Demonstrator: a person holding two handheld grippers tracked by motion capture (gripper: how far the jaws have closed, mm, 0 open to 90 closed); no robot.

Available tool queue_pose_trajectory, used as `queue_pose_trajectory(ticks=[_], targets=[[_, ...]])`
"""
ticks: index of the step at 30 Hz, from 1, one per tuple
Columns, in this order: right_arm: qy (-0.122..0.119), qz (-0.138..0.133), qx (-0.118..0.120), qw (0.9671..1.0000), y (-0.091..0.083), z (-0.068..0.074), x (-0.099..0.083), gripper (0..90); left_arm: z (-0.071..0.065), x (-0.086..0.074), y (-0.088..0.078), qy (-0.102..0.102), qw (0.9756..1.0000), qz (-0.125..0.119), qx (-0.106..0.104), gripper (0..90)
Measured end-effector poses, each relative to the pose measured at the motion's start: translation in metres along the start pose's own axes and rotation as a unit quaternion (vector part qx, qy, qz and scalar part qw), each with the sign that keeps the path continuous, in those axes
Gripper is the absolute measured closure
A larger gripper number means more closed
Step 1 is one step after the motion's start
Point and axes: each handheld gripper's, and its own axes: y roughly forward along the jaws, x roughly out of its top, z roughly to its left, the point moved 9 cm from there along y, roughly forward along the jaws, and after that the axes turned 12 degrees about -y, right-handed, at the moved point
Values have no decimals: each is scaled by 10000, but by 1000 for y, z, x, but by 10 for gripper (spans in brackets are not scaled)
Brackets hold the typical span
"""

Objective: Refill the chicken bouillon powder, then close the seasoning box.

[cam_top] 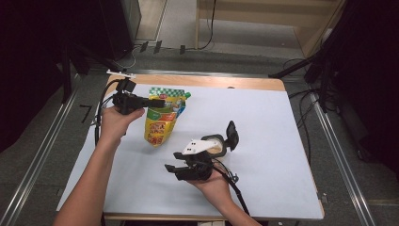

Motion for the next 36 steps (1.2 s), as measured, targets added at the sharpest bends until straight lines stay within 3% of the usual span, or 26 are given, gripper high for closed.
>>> queue_pose_trajectory(ticks=[11, 24, 31, 36], targets=[[-48, 53, 42, 10000, 2, 3, -1, 479, 0, -10, -14, 122, 9999, -39, -26, 856], [-67, 93, 76, 9999, 3, 5, -2, 478, -8, -15, -19, 332, 9994, 26, 76, 710], [-58, 131, 89, 9999, 2, 5, -3, 478, -14, -13, -26, 305, 9995, -27, 67, 630], [-66, 149, 110, 9998, 3, 5, -2, 480, -13, -14, -30, 231, 9995, 55, 212, 591]])
